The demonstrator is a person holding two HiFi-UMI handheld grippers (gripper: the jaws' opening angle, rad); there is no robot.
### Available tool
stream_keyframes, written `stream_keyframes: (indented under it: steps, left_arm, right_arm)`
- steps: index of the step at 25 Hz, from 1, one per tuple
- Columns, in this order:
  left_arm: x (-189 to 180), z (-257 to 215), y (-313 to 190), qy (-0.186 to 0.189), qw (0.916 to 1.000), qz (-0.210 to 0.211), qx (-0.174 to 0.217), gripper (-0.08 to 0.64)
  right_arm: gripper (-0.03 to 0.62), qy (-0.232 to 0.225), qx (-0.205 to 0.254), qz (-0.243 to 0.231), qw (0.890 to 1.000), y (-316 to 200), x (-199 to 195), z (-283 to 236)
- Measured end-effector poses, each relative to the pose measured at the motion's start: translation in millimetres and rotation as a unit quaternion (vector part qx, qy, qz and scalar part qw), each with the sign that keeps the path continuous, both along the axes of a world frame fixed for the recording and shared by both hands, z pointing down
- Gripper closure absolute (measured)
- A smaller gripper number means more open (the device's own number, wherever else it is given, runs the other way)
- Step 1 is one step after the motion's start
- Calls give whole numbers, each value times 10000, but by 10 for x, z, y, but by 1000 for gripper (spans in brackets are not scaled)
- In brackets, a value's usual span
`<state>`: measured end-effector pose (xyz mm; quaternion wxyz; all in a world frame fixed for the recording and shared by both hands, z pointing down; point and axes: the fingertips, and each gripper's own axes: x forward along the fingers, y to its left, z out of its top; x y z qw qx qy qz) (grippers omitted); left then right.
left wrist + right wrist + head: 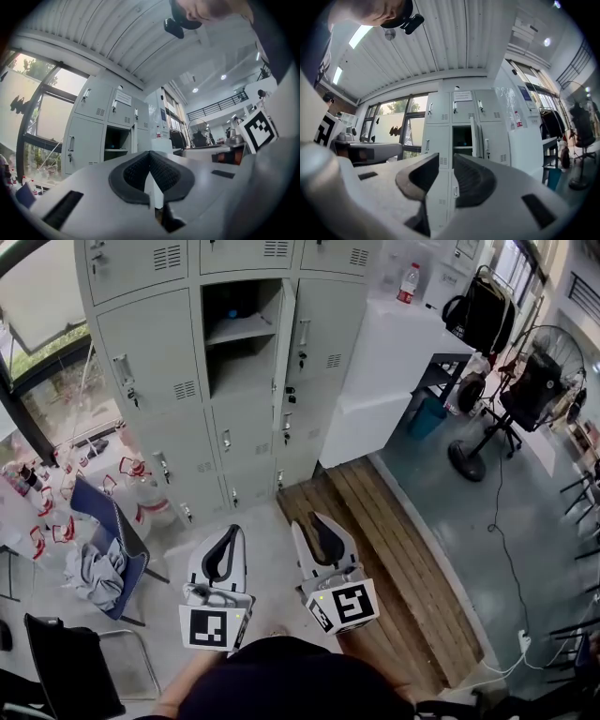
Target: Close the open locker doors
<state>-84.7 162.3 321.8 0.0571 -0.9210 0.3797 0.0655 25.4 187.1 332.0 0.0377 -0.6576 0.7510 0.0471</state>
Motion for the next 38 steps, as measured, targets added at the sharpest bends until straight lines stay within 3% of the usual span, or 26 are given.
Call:
stream_keyframes:
  steps: [10,19,32,38]
  left_arm:
    - [206,82,-157,-156,9995,-232,-149,558]
    - [371,158,-427,-65,9996,-132,-232,557]
    - [836,143,-1653,-237,9986,-269,-394,558]
    - [1114,28,-2157,-32,9999,-88,-123,558]
  right_arm:
    - [508,-152,-73,-260,9995,-221,191,94]
    - [508,-315,-60,-236,9992,-481,331,158]
    - [508,-234,46,-304,9993,-1690,782,40]
    - [508,-190,134,-304,9993,-2203,1005,-97]
